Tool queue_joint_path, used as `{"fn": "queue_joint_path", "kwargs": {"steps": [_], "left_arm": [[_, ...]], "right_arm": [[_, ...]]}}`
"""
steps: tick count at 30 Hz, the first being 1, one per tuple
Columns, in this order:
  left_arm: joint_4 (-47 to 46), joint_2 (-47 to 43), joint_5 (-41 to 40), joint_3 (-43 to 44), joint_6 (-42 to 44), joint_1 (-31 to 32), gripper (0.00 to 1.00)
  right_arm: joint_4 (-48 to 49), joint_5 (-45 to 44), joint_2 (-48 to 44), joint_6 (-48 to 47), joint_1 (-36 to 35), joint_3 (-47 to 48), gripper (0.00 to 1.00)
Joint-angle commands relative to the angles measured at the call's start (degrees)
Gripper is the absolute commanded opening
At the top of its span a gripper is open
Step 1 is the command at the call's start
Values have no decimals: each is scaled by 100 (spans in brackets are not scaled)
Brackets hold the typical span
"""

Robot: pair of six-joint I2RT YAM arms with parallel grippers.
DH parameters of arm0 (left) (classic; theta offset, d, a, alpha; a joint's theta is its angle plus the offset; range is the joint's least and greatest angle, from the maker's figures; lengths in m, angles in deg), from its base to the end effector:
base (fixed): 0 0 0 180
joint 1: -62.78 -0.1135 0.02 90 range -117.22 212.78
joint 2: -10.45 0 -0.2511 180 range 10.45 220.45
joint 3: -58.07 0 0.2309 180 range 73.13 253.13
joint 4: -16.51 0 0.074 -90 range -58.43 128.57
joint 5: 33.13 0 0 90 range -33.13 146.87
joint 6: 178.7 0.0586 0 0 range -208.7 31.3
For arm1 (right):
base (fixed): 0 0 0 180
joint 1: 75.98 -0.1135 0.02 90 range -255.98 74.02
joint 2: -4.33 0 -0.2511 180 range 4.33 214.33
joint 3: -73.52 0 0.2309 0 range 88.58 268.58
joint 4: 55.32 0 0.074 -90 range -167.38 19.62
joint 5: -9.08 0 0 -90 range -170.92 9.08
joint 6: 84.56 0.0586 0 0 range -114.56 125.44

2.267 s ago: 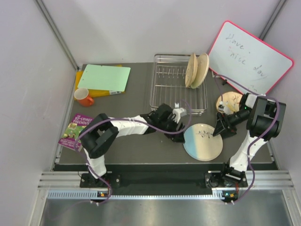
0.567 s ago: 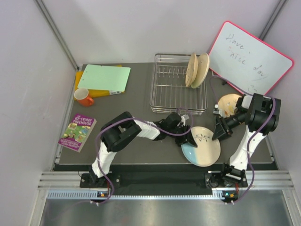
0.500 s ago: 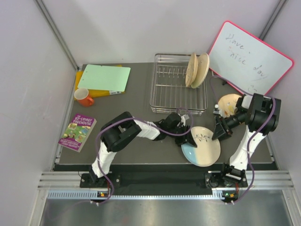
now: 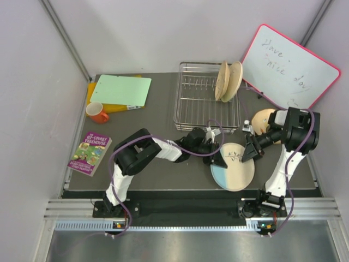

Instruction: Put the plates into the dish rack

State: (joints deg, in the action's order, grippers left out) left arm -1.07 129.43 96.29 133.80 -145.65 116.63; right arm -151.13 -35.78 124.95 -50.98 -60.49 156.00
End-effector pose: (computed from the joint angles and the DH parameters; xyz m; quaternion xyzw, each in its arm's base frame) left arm 0.2161 -0.3589 0.1233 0.1579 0.8015 -0.5746 0.0496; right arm 0.2515 -0.0266 0.1040 0.1648 -0.8525 -0.4910 0.0707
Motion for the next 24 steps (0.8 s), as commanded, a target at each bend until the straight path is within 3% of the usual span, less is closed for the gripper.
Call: {"fn": "queue_joint_path", "kwargs": {"steps": [1,6,13,21,24], "left_arm": [[-647,-94,189,226,298,-76,0],[-656,-68,136,262,351,-146,0],[-498,-41,189,428,544,-322,0],[-234,125,250,894,861,-384,0],[-181,47,347,798,852,-340,0]], "right_arm": [[264,380,164,-1212,-125,131,63],[-310,478,173,-2197,-142,105,59],[-336,416,-91,-2434,-212,-71,37],[-327,311,-443,-2663,-406,-378,37],[-310,302,-478,-2620,-406,-405,46]]}}
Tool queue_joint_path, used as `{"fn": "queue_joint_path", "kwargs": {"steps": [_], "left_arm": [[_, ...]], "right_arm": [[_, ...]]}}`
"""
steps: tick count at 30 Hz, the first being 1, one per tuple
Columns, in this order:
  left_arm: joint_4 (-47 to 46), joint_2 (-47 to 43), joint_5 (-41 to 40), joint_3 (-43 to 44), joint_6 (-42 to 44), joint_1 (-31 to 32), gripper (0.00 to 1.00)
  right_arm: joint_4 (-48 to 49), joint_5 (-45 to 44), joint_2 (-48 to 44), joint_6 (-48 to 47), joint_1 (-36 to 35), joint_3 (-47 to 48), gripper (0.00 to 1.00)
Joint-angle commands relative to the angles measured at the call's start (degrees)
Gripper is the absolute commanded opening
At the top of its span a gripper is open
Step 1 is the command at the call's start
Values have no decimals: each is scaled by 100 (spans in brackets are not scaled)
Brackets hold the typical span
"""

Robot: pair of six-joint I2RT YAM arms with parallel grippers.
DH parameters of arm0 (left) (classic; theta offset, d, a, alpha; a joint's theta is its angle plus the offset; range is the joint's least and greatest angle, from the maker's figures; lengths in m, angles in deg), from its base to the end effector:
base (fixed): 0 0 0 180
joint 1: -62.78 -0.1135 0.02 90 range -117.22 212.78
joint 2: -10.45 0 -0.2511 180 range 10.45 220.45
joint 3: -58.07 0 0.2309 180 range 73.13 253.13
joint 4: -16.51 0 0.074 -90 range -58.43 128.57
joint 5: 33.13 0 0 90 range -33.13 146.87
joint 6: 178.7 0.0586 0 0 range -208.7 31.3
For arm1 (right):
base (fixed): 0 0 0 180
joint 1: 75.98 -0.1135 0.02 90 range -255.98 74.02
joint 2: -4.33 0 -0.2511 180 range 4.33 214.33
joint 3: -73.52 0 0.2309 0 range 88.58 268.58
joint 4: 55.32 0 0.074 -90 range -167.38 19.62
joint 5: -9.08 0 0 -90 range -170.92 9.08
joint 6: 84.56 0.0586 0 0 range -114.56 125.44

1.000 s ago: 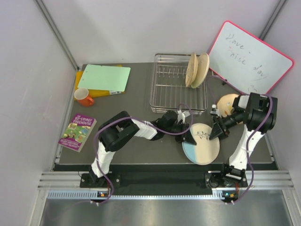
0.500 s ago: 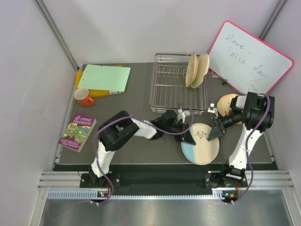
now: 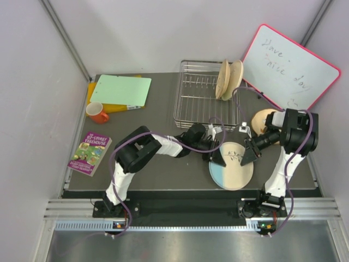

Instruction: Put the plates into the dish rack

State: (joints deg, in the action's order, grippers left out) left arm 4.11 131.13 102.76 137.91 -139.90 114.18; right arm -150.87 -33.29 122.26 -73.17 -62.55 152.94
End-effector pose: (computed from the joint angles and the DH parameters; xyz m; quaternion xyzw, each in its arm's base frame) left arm 0.2315 -0.3574 0.1238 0.2009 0.7908 -0.5772 0.0333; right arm 0.2429 -0.0135 0.1100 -0.3292 0.7961 0.5068 0.0311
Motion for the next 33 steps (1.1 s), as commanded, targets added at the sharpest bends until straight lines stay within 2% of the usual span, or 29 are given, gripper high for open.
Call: {"fn": "queue_joint_path", "kwargs": {"steps": [1,3,10,15,19,23,25,27,29,30,33], "left_arm": [[-699,-220,-274,326,303,-77,0],[-681,-326,-230,98,365,-25,0],[-137,-1045,340,-158,1347,90,0],[1040,-1775,640,-149,2552,37,0],[2119,-2373,745,437,3403,-217,0],[2491,-2462,1167,1142,3442,-893,0],[2247,-2497,1597,1361,3162,-1403,0],[1466,-2558,2090,1415,2506,-1869,0],[956,-2567,2335,1459,2221,-2246,0],[927,-2593,2363,1520,2202,-2344,0],[997,-2672,2442,1617,2272,-2503,0]], "right_arm": [[-336,35,-209,-340,-209,-90,52],[-336,-9,-191,-278,-174,-90,58],[-362,-9,-454,152,370,251,60],[-362,-114,-1253,302,590,542,63],[-371,245,-2035,504,582,831,66],[-336,1017,-2660,890,625,1639,67],[-336,1895,-2740,1364,696,2288,66],[-336,2675,-2758,1698,679,2677,65],[-336,3013,-2732,1805,538,3178,65],[-336,3110,-2688,1997,451,3554,65],[-240,3408,-2556,2435,64,3899,65]]}}
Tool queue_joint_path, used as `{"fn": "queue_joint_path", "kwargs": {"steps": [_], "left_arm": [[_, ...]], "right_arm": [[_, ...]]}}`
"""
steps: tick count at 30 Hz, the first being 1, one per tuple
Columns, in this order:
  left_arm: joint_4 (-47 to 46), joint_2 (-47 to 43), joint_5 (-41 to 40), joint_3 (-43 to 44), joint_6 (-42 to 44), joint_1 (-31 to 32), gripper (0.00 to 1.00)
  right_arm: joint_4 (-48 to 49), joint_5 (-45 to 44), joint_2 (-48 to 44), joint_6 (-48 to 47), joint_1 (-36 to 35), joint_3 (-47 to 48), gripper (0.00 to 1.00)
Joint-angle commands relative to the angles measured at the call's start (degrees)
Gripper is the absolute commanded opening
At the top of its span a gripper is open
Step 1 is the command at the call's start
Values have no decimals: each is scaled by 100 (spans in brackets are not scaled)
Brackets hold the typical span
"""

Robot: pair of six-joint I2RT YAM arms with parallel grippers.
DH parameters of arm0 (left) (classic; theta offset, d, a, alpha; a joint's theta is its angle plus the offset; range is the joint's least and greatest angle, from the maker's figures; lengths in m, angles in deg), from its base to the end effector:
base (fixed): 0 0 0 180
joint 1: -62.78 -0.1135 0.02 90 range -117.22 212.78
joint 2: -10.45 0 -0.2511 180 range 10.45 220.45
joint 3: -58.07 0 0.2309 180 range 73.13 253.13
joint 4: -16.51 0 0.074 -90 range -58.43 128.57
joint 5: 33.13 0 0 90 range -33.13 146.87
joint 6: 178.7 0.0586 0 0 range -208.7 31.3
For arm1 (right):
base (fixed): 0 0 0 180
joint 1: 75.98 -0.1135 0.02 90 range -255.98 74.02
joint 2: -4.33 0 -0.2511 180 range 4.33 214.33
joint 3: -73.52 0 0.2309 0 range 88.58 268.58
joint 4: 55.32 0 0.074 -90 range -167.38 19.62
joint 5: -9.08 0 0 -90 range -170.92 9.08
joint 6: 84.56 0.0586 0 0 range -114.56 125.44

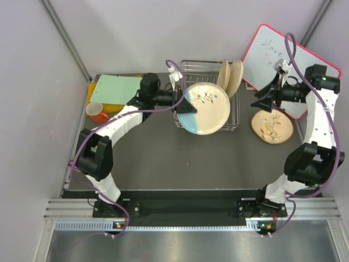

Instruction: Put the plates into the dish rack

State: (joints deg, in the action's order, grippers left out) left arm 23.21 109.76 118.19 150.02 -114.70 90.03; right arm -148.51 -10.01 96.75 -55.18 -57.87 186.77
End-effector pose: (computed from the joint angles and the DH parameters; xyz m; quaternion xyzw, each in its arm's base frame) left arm 0.3220 -0.2237 0.3069 0.3211 0.6747 -0.5966 0.2930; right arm 0.2783 -0.0327 0.3577 -0.3747 0.7179 0.3639 0.4601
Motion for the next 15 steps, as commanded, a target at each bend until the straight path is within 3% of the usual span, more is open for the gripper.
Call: {"fn": "queue_joint_path", "kwargs": {"steps": [1,5,9,15], "left_arm": [[-878,-579,899,389,-230,-96,0],[-984,-658,785,257,-310,-96,0],[-702,-606,812,476,-142,-105,0],[-1001,-579,776,486,-388,-167,0]], "right_arm": [[-362,1126,-40,813,-657,508,66],[236,995,-32,1148,-1274,324,69],[412,977,267,1351,-1512,367,72],[1036,819,514,2176,-1967,315,73]]}}
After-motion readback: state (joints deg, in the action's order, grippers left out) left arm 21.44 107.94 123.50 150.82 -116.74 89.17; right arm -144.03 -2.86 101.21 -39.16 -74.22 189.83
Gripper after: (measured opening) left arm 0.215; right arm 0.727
